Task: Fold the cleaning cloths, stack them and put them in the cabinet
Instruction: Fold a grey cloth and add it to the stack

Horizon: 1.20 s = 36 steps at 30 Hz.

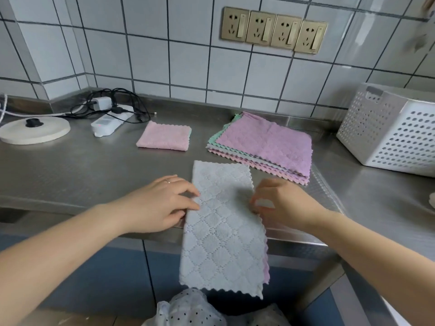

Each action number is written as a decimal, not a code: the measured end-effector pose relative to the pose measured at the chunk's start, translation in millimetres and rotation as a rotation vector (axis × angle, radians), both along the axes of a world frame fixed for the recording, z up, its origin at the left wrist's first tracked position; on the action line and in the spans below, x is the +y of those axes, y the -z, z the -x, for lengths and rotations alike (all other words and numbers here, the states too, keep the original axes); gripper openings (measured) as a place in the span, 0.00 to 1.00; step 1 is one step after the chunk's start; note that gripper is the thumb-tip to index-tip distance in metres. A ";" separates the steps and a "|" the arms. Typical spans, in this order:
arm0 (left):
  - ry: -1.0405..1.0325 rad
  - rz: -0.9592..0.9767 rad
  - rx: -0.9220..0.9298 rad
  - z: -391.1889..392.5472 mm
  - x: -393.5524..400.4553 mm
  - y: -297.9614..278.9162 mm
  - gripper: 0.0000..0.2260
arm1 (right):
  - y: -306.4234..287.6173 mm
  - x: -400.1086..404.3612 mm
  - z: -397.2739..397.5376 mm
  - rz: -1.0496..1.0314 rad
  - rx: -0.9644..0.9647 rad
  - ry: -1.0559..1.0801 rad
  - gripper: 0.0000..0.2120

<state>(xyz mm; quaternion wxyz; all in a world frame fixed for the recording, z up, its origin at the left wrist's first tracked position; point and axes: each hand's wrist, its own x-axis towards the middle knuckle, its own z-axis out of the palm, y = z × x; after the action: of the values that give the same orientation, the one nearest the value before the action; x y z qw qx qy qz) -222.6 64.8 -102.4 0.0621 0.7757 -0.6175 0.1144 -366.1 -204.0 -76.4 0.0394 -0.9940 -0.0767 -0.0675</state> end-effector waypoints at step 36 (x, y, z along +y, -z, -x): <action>-0.326 0.836 1.294 172.5 -0.3 77.7 0.34 | 48.8 -2.0 71.8 0.256 -0.254 -0.405 0.20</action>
<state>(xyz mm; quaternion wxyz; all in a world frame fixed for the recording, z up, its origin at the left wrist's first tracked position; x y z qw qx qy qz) -395.1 64.5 -180.1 0.6785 0.6812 -0.2426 -0.1296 -437.9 -206.0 -125.2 -0.0836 -0.9389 -0.2862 -0.1720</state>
